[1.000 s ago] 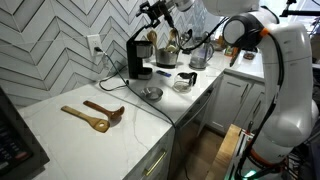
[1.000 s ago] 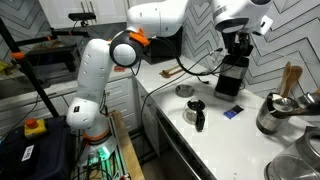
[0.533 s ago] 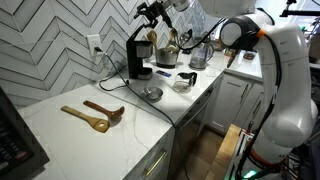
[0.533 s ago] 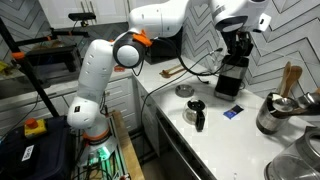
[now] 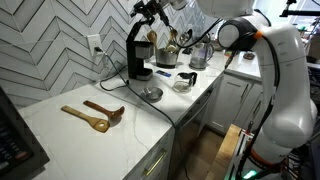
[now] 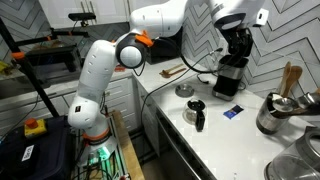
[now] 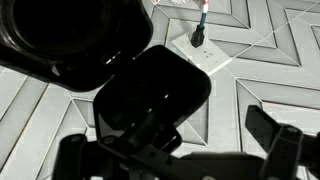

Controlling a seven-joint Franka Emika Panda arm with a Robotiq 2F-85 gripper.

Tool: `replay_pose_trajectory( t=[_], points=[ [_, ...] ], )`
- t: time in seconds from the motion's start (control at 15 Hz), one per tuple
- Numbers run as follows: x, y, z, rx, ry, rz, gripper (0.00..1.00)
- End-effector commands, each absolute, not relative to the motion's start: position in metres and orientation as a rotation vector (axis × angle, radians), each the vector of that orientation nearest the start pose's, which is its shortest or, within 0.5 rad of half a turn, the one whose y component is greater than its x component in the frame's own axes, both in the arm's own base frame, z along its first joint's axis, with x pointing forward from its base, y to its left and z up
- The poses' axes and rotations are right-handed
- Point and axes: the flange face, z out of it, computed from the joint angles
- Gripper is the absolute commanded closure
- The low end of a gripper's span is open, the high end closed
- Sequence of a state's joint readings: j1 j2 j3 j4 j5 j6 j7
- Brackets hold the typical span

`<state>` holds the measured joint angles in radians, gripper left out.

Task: Remove the silver plate from the top of coffee maker, then open the lid of coffee maker

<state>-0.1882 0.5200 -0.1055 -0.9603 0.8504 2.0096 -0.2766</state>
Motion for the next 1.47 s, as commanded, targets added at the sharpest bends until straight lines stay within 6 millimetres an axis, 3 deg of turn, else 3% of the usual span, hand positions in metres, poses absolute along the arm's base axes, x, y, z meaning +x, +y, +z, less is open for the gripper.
replay_pose_trajectory(
  t=[0.0, 0.8, 1.4],
  points=[
    [0.730, -0.140, 0.650, -2.387, 0.128, -0.948, 0.00],
    [0.749, -0.122, 0.660, -2.359, 0.041, -1.186, 0.00],
    [0.760, -0.118, 0.651, -2.279, 0.076, -1.243, 0.00]
  ],
)
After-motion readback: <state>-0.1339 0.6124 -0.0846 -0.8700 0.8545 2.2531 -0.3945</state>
